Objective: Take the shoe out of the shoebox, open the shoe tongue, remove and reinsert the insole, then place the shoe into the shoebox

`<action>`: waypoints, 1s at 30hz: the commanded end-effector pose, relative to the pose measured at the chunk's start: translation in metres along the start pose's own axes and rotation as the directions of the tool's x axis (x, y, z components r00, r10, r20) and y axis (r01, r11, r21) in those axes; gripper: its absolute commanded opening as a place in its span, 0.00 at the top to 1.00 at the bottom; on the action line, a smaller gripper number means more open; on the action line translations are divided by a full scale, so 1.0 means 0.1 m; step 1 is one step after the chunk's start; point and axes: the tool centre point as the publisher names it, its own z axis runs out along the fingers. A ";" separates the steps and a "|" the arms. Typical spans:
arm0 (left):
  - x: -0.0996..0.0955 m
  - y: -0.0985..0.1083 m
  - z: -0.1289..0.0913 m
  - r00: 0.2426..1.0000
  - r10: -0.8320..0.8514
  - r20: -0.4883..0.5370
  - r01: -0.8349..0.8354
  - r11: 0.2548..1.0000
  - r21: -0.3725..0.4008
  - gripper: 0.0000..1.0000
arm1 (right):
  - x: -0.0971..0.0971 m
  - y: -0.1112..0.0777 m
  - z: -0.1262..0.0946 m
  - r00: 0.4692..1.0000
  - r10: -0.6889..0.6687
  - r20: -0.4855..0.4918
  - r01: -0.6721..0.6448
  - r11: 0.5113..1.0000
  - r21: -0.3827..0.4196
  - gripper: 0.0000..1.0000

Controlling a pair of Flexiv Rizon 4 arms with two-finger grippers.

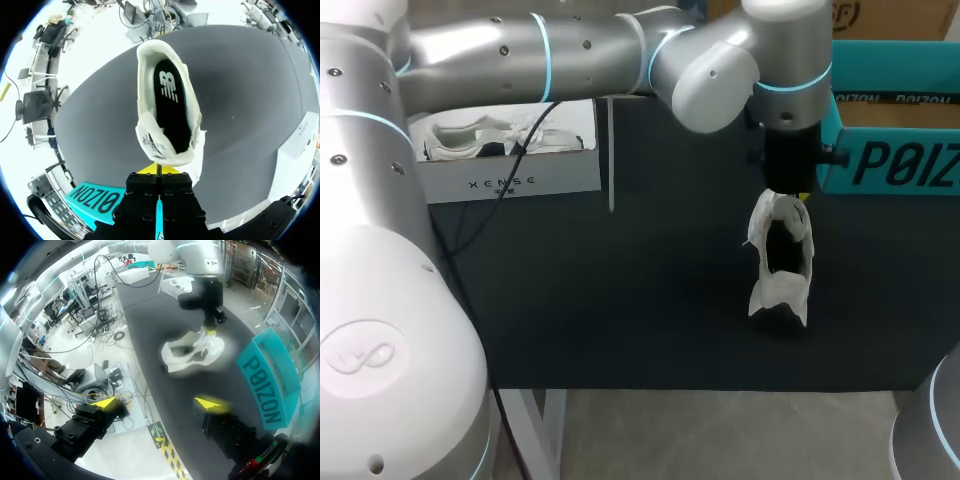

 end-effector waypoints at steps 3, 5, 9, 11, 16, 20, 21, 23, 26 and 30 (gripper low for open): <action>0.05 -0.34 0.03 1.000 -0.026 0.018 0.026 1.000 0.013 1.00 | 0.00 -0.01 0.01 1.000 0.001 0.001 -0.001 1.000 0.002 0.00; 0.04 -0.43 0.10 0.999 -0.033 0.024 0.032 0.999 0.031 1.00 | 0.00 -0.01 0.01 1.000 0.001 0.001 -0.001 1.000 0.002 0.00; 0.00 -0.51 0.23 0.998 -0.039 0.041 0.037 0.998 0.055 1.00 | 0.00 -0.01 0.01 1.000 0.001 0.001 -0.001 1.000 0.002 0.00; -0.03 -0.49 0.21 0.998 -0.039 0.049 0.037 0.998 0.052 1.00 | 0.00 -0.01 0.01 1.000 0.001 0.001 -0.001 1.000 0.002 0.00; -0.03 -0.29 0.07 0.999 -0.024 0.046 0.024 1.000 -0.001 1.00 | 0.00 -0.01 0.01 1.000 0.001 0.001 -0.001 1.000 0.002 0.00; 0.00 -0.11 -0.02 1.000 -0.006 0.030 0.006 1.000 -0.031 1.00 | 0.00 -0.01 0.01 1.000 0.001 0.001 -0.001 1.000 0.002 0.00; 0.01 -0.06 -0.03 1.000 0.000 0.024 0.001 0.999 -0.037 1.00 | 0.00 -0.01 0.01 1.000 0.001 0.001 -0.001 1.000 0.002 0.00; 0.04 0.03 -0.05 1.000 0.001 0.016 0.000 0.999 -0.044 1.00 | 0.00 -0.01 0.01 1.000 0.001 0.001 -0.001 1.000 0.002 0.00; 0.08 0.06 -0.09 1.000 -0.008 0.006 0.008 0.999 -0.054 1.00 | 0.00 -0.01 0.01 1.000 0.001 0.001 -0.001 1.000 0.002 0.00; 0.15 -0.02 -0.05 1.000 -0.028 -0.001 0.027 0.999 -0.040 1.00 | 0.00 -0.01 0.01 1.000 0.001 0.001 -0.001 1.000 0.002 0.00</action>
